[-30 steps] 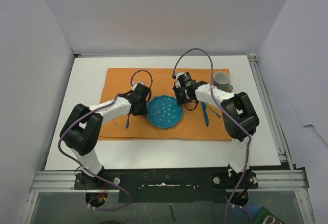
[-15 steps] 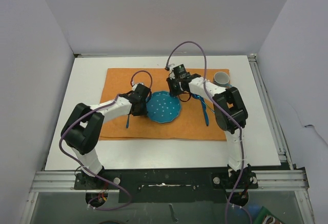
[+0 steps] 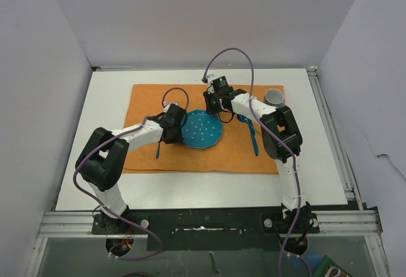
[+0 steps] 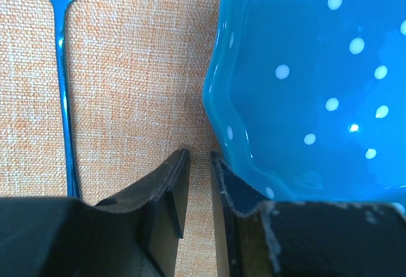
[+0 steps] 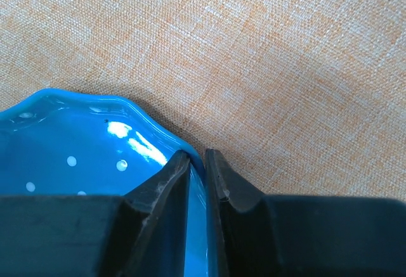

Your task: Set the dinner table for one person

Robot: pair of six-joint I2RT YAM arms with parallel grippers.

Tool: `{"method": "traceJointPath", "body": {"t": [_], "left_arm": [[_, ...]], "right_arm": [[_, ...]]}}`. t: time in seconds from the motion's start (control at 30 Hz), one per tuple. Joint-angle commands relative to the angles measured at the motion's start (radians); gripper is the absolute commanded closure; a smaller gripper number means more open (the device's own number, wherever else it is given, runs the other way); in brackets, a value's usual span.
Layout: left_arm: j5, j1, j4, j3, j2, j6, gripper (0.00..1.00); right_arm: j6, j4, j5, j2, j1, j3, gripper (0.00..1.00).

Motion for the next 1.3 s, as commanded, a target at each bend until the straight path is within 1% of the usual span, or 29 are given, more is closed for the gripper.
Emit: {"method": "traceJointPath", "body": {"t": [0.0, 0.03, 0.07, 0.1, 0.2, 0.23, 0.3, 0.33, 0.47, 0.6, 0.73, 0.83, 0.93, 1.0, 1.17, 1.27], "left_arm": [[0.081, -0.017, 0.128, 0.015, -0.008, -0.027, 0.79], [0.077, -0.017, 0.123, 0.017, -0.008, -0.026, 0.79], [0.072, -0.016, 0.119, 0.018, -0.009, -0.025, 0.79], [0.065, -0.017, 0.116, 0.018, -0.011, -0.026, 0.79], [0.047, -0.016, 0.103, 0.018, -0.018, -0.026, 0.79], [0.040, -0.016, 0.099, 0.017, -0.023, -0.026, 0.79], [0.022, -0.016, 0.090, 0.018, -0.032, -0.024, 0.79], [0.015, -0.016, 0.086, 0.018, -0.037, -0.022, 0.79], [-0.005, -0.016, 0.069, 0.025, -0.053, -0.018, 0.79], [-0.024, -0.018, 0.052, 0.027, -0.067, -0.016, 0.79], [-0.069, -0.017, 0.016, 0.032, -0.097, -0.018, 0.79], [-0.130, -0.017, -0.040, 0.040, -0.133, -0.011, 0.79], [-0.200, -0.016, -0.090, 0.046, -0.175, 0.000, 0.79], [-0.216, -0.017, -0.112, 0.045, -0.200, 0.007, 0.79], [-0.220, -0.017, -0.129, 0.031, -0.281, 0.012, 0.79], [-0.211, -0.017, -0.128, 0.016, -0.328, 0.016, 0.78]], "right_arm": [[0.061, 0.067, -0.076, 0.004, 0.022, 0.045, 0.79], [0.058, 0.061, -0.085, 0.000, 0.021, 0.043, 0.68], [0.054, 0.055, -0.094, -0.005, 0.022, 0.040, 0.59], [0.050, 0.053, -0.109, -0.012, 0.022, 0.033, 0.52], [0.039, 0.082, -0.122, -0.068, 0.023, -0.028, 0.43], [0.038, 0.098, -0.123, -0.092, 0.023, -0.050, 0.41], [0.035, 0.119, -0.122, -0.143, 0.023, -0.087, 0.34], [0.033, 0.115, -0.121, -0.166, 0.024, -0.093, 0.33], [0.018, 0.079, -0.111, -0.246, 0.027, -0.098, 0.31], [0.023, 0.057, -0.053, -0.339, 0.033, -0.129, 0.30], [0.018, -0.049, 0.020, -0.422, 0.034, -0.139, 0.30], [0.020, -0.123, 0.104, -0.479, 0.032, -0.175, 0.30], [0.022, -0.180, 0.192, -0.530, 0.020, -0.239, 0.30], [0.025, -0.207, 0.214, -0.558, -0.002, -0.292, 0.29], [0.063, -0.205, 0.246, -0.636, -0.079, -0.500, 0.29], [0.097, -0.180, 0.255, -0.673, -0.133, -0.577, 0.29]]}}
